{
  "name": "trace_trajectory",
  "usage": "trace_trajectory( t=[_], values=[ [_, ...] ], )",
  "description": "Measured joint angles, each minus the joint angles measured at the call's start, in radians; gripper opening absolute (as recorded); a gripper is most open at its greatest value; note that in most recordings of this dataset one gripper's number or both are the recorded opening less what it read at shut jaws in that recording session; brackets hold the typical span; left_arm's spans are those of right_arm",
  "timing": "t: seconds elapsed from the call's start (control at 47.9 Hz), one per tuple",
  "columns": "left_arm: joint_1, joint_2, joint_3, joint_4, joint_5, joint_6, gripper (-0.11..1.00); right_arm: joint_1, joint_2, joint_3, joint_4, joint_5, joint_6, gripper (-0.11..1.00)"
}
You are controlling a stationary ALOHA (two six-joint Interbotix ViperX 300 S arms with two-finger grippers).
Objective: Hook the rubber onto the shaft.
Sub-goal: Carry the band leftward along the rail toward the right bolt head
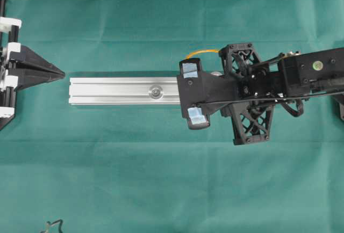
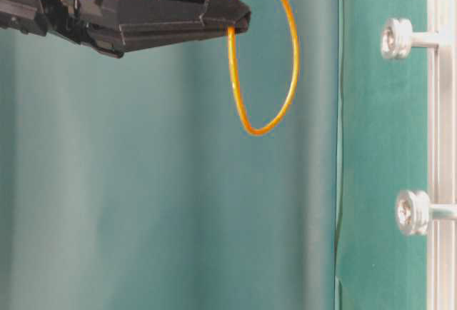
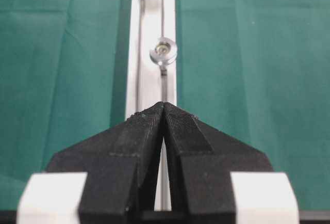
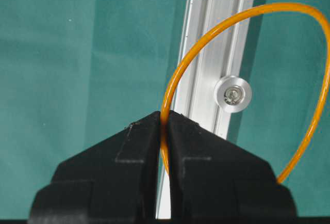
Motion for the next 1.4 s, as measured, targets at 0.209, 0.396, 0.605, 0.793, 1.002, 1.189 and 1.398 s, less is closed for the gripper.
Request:
trace_trajectory(
  t=[0.209,0.396,0.605,0.793,1.002,1.189,1.398],
  values=[
    [0.000,0.000,0.000,-0.002,0.000,0.000,0.00,0.000,0.002,0.002,-0.002,0.000,0.002,0.07],
    [0.000,0.000,0.000,-0.002,0.000,0.000,0.00,0.000,0.002,0.002,-0.002,0.000,0.002,0.07],
    [0.000,0.000,0.000,0.000,0.000,0.000,0.00,0.000,0.002,0.000,0.000,0.000,0.000,0.07],
    [0.000,0.000,0.000,-0.002,0.000,0.000,0.00,0.000,0.002,0.002,0.000,0.000,0.002,0.07],
    [0.000,0.000,0.000,-0.002,0.000,0.000,0.00,0.000,0.002,0.015,-0.002,-0.014,0.005,0.07],
    [0.000,0.000,0.000,-0.002,0.000,0.000,0.00,0.000,0.002,0.072,-0.002,-0.067,0.008,0.07],
    [0.002,0.000,0.000,-0.002,0.000,0.000,0.00,0.000,0.002,0.133,0.000,-0.127,0.009,0.07]
  ],
)
